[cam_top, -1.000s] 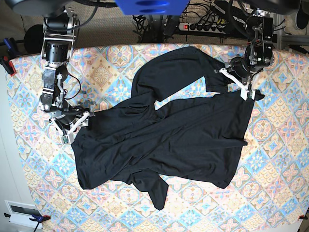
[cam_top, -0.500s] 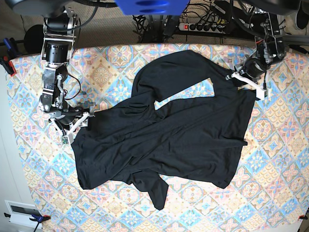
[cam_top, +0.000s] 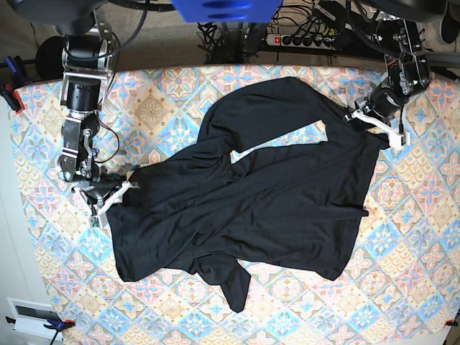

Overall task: Layout the t-shirt on the table in an organized manner, then fold the t-shirt properly
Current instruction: 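Hold the sleeve with the left gripper and shift the right gripper's grip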

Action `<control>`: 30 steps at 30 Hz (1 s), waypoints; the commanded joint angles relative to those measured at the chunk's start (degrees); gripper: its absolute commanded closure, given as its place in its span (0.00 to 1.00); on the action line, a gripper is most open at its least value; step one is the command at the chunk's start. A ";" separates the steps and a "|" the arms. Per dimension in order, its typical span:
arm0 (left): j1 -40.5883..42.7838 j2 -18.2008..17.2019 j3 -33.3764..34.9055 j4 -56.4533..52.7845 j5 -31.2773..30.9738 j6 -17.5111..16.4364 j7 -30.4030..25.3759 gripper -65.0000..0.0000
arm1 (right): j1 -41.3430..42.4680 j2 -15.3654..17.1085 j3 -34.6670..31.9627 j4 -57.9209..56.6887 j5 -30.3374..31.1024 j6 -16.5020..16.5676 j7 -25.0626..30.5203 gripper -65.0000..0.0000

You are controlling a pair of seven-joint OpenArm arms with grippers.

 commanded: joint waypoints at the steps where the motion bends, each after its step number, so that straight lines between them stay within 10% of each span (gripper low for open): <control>1: -0.36 -1.35 -0.38 0.94 -0.64 -0.18 -1.08 1.00 | 1.17 0.73 0.28 0.96 0.75 0.35 0.81 0.79; 11: -2.03 -2.75 -0.47 0.94 -0.73 -0.18 -1.17 1.00 | 0.91 0.73 0.54 2.11 0.75 0.35 0.81 1.00; 30: -1.76 -2.84 -5.30 0.94 -0.82 -3.35 -0.99 1.00 | -2.52 1.17 5.20 8.96 5.24 0.35 0.11 0.90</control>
